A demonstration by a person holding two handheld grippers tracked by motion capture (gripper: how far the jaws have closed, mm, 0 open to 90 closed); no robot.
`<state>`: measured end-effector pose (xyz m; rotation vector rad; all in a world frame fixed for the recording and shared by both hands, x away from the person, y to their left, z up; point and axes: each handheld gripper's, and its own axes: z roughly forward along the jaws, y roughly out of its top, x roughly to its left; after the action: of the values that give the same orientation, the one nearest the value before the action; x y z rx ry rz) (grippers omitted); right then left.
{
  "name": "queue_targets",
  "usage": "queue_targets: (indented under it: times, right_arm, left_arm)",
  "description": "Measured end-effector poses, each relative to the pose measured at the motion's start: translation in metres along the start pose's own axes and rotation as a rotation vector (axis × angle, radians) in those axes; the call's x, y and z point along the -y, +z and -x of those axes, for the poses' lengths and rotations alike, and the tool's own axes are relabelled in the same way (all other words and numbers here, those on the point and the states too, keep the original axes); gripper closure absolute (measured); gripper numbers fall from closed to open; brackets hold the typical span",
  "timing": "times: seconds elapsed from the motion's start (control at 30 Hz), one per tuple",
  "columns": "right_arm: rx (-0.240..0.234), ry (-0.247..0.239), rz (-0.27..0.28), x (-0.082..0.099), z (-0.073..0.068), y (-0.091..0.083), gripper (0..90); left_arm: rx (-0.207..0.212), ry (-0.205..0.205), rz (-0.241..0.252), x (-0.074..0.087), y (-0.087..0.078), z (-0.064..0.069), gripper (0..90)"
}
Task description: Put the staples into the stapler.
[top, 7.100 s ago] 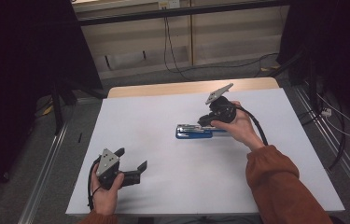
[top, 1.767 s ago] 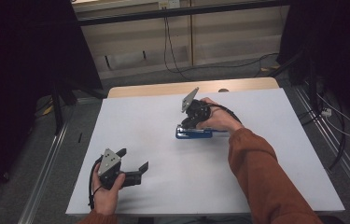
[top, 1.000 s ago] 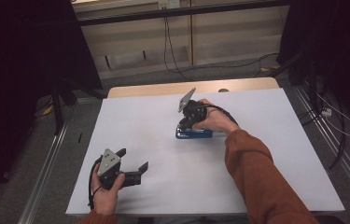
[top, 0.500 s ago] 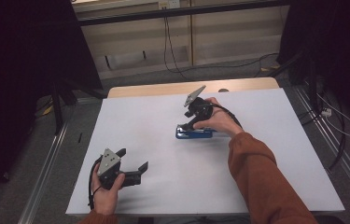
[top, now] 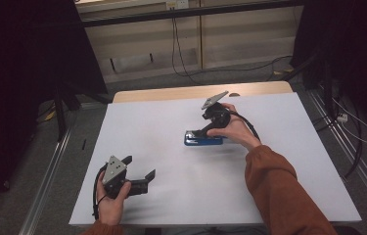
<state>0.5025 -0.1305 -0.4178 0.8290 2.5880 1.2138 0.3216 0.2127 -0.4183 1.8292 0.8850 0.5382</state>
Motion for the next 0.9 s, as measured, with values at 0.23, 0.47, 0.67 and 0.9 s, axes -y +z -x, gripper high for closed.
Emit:
queue_targets:
  times: [0.23, 0.47, 0.67, 0.9]
  right_arm:
    - [0.057, 0.036, 0.045, 0.008, -0.001, -0.01, 7.2]
    - [0.091, 0.064, 0.07, 0.016, -0.003, -0.018, 5.7]
    - [0.201, 0.09, 0.084, 0.025, -0.004, -0.025, 5.0]
    - [0.247, 0.14, 0.149, 0.035, -0.005, -0.037, 5.4]
  left_arm:
    - [-0.003, 0.0, -0.003, 0.0, 0.0, 0.0, 3.2]
    - [-0.006, -0.004, -0.003, 0.0, 0.0, -0.001, 3.2]
    - [-0.012, 0.003, -0.005, 0.0, 0.0, -0.001, 3.2]
    - [-0.014, -0.001, -0.007, 0.001, 0.0, -0.002, 3.2]
